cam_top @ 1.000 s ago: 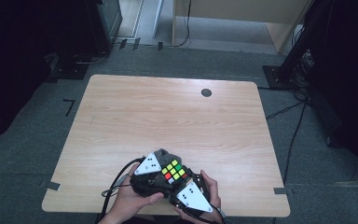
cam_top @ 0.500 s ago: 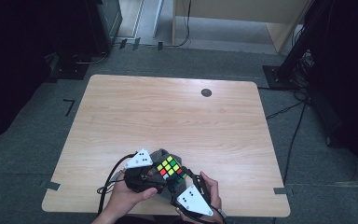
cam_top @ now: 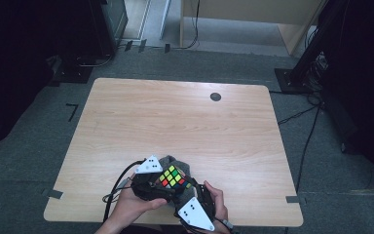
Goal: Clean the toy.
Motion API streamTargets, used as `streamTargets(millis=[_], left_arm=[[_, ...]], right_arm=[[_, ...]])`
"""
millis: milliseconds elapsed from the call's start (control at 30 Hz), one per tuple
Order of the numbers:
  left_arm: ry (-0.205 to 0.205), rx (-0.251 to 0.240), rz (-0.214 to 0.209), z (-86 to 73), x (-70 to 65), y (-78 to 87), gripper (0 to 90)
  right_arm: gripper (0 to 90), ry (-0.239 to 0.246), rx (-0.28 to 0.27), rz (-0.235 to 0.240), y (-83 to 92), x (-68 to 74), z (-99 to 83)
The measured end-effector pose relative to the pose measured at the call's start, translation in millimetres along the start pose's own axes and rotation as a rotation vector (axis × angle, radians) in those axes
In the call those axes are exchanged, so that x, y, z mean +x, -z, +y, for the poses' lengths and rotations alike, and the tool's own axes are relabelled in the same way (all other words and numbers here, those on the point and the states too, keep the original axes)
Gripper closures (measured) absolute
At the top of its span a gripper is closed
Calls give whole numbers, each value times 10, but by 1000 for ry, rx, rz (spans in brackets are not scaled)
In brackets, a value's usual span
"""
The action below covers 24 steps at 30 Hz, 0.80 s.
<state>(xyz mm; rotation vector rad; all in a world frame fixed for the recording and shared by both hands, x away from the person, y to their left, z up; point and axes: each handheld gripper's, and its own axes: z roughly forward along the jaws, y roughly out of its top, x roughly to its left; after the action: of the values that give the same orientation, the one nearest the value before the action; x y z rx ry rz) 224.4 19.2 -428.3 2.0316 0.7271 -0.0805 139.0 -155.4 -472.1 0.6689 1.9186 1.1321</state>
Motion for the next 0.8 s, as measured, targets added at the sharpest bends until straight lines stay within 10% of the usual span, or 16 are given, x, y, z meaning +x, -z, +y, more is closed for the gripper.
streamTargets(millis=[467,800], left_arm=[[-29,-51,82,-1,134,200,342],[-29,-124,127,-24,322,411,340]], right_arm=[[319,-12,22,50,-32,-32,-58],[320,-191,158,200,-262,-33,-179]])
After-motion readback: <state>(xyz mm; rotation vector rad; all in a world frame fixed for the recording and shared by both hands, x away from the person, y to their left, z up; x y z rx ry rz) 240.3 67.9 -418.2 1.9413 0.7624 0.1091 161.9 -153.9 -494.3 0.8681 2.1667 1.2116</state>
